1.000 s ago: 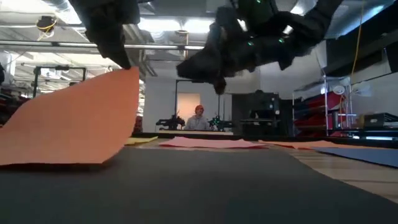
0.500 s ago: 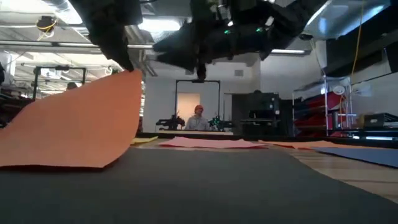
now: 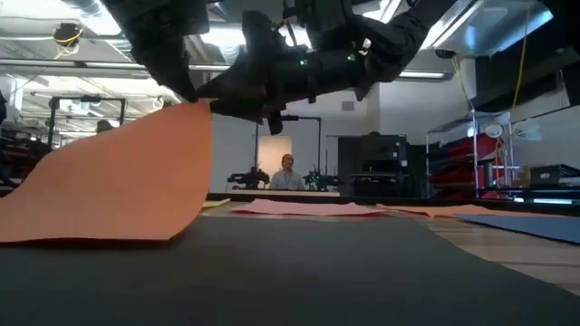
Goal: Organize paper
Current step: Stack the orange paper on the top of the orange paper
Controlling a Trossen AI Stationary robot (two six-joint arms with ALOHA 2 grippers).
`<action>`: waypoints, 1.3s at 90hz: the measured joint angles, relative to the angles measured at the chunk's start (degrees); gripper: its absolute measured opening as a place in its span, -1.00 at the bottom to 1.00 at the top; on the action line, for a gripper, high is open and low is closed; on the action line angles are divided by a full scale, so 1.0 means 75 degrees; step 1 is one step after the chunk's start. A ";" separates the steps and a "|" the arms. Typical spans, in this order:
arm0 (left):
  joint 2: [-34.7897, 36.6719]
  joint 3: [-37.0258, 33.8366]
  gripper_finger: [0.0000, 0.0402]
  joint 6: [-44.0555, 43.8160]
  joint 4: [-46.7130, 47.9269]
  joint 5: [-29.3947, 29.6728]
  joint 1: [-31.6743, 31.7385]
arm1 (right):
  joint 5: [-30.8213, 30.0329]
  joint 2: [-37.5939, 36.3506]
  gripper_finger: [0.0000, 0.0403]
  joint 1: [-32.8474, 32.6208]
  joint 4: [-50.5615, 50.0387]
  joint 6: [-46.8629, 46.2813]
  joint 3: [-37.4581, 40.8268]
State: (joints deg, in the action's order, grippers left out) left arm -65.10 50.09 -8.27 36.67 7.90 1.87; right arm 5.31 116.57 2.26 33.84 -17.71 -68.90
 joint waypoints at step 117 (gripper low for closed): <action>0.0653 0.0239 -0.86 -0.0463 -0.0286 0.0257 -0.0143 | -0.0716 0.0171 -1.00 -0.0003 -0.0200 -0.0033 -0.0178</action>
State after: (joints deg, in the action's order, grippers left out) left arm -60.20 51.88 -11.75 34.52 9.83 0.80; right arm -0.06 117.86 2.24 32.33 -17.96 -70.24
